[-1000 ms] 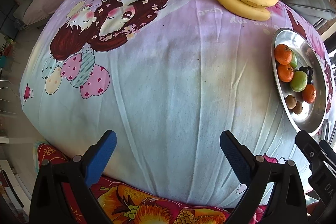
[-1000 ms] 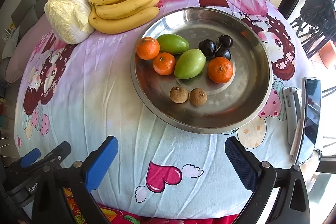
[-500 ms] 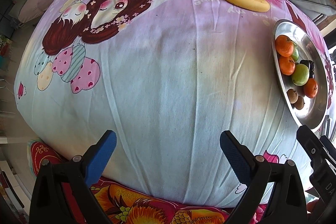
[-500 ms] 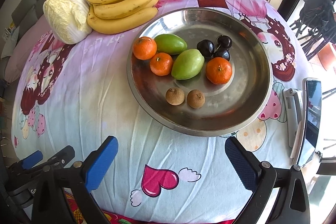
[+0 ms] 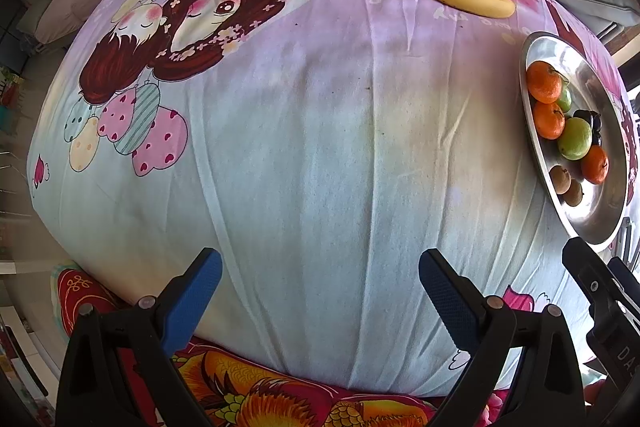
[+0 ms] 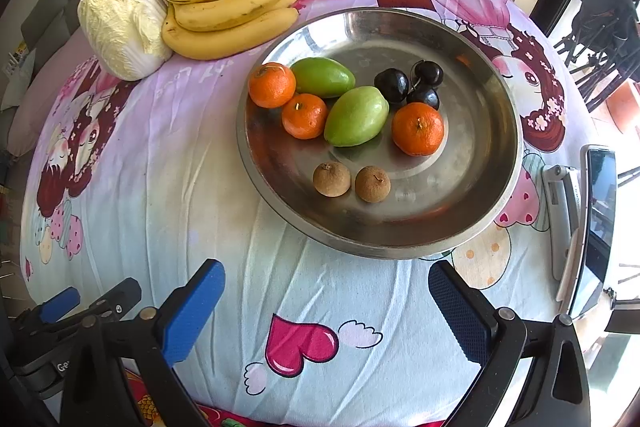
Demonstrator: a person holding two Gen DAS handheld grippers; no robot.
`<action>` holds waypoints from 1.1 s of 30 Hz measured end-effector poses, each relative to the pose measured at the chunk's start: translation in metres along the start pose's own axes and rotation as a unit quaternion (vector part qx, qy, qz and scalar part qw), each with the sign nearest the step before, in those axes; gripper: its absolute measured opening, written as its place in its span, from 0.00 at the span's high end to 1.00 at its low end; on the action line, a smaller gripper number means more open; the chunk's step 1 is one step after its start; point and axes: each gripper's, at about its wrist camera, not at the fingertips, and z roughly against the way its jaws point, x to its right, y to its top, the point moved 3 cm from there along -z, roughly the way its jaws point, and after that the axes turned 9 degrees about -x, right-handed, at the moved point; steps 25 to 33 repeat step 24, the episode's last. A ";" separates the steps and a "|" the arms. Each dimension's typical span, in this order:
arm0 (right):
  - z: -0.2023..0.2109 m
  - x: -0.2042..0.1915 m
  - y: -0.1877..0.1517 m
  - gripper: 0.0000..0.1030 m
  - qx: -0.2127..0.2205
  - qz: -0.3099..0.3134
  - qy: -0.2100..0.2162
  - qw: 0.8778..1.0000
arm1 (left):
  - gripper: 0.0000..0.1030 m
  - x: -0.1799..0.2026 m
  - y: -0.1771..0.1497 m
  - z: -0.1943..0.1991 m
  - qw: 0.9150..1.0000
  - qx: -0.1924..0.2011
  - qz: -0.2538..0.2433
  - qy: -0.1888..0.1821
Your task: Organize fruits
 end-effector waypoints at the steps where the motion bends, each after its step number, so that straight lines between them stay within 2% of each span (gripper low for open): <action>1: 0.000 0.000 0.000 0.00 0.000 0.000 0.000 1.000 | 0.04 0.000 0.000 0.000 1.000 0.000 0.000 0.000; 33: 0.001 -0.001 0.000 0.00 0.000 0.003 -0.001 1.000 | 0.04 0.008 -0.002 0.013 1.000 0.018 -0.013 0.007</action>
